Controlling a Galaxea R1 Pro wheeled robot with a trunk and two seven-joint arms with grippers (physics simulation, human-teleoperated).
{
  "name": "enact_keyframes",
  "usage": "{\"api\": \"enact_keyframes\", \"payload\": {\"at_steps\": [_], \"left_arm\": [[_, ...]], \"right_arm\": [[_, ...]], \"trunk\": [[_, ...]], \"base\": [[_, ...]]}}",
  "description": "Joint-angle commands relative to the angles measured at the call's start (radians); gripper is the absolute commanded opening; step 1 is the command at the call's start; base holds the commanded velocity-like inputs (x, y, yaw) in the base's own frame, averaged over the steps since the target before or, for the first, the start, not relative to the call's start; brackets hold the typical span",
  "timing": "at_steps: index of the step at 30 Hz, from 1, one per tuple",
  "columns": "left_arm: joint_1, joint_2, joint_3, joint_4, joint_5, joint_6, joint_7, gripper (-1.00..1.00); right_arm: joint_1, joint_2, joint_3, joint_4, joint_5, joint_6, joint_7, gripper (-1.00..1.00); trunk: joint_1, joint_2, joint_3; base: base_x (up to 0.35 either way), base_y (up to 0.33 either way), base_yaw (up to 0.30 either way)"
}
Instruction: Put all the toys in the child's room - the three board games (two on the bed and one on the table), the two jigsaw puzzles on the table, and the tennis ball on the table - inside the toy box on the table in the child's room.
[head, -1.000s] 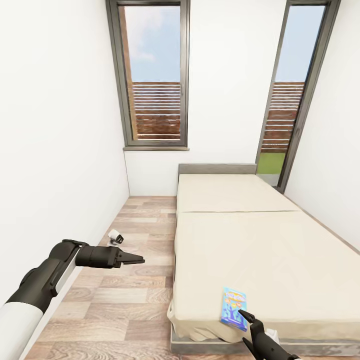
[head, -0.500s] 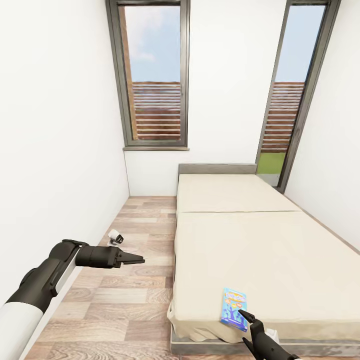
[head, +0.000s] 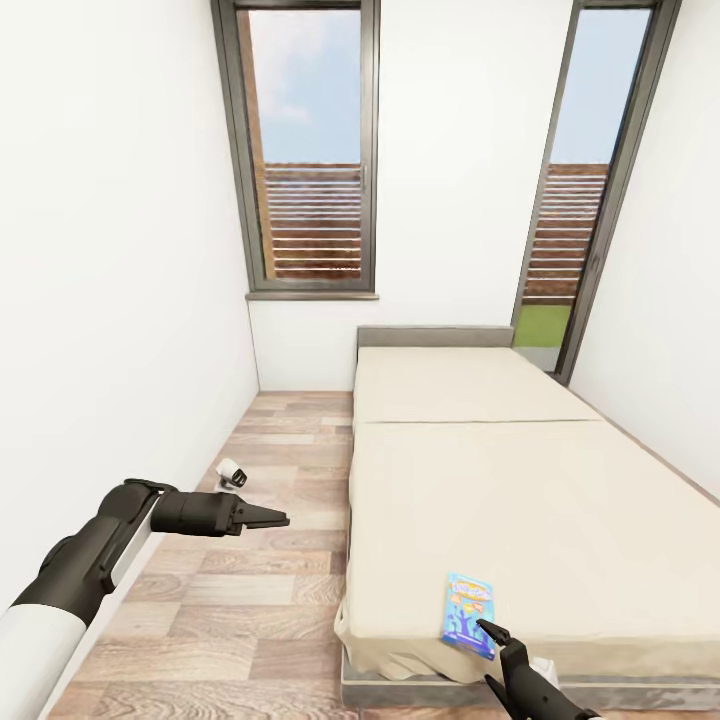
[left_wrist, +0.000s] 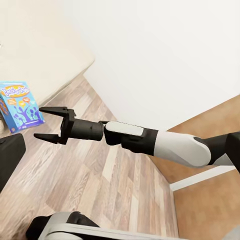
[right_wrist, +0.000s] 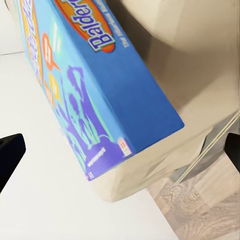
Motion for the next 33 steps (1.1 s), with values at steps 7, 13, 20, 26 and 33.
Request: {"api": "enact_keyframes", "payload": {"at_steps": [7, 13, 20, 26, 33], "left_arm": [[-0.001, 0.001, -0.002, 0.0, 0.001, 0.011, -0.004, 1.0], [-0.001, 0.001, -0.002, 0.0, 0.001, 0.012, -0.004, 1.0], [-0.001, 0.001, -0.002, 0.0, 0.001, 0.012, -0.004, 1.0], [-0.001, 0.001, -0.002, 0.0, 0.001, 0.011, -0.004, 1.0], [-0.001, 0.001, -0.002, 0.0, 0.001, 0.011, -0.004, 1.0]], "right_arm": [[-0.001, 0.0, -0.005, 0.0, -0.003, 0.008, 0.0, 1.0], [-0.001, -0.001, -0.005, 0.0, -0.003, 0.008, 0.0, 1.0], [-0.001, 0.0, -0.005, 0.0, -0.003, 0.008, 0.0, 1.0], [-0.001, 0.0, -0.005, 0.0, -0.003, 0.008, 0.0, 1.0], [-0.001, -0.001, -0.005, 0.0, -0.003, 0.008, 0.0, 1.0]], "trunk": [[0.008, -0.015, -0.007], [0.008, -0.015, -0.007], [0.008, -0.015, -0.007], [0.008, -0.015, -0.007], [0.008, -0.015, -0.007]], "base": [[0.0, 0.0, 0.0], [0.0, 0.0, 0.0], [0.0, 0.0, 0.0], [0.0, 0.0, 0.0], [0.066, 0.0, 0.0]]}}
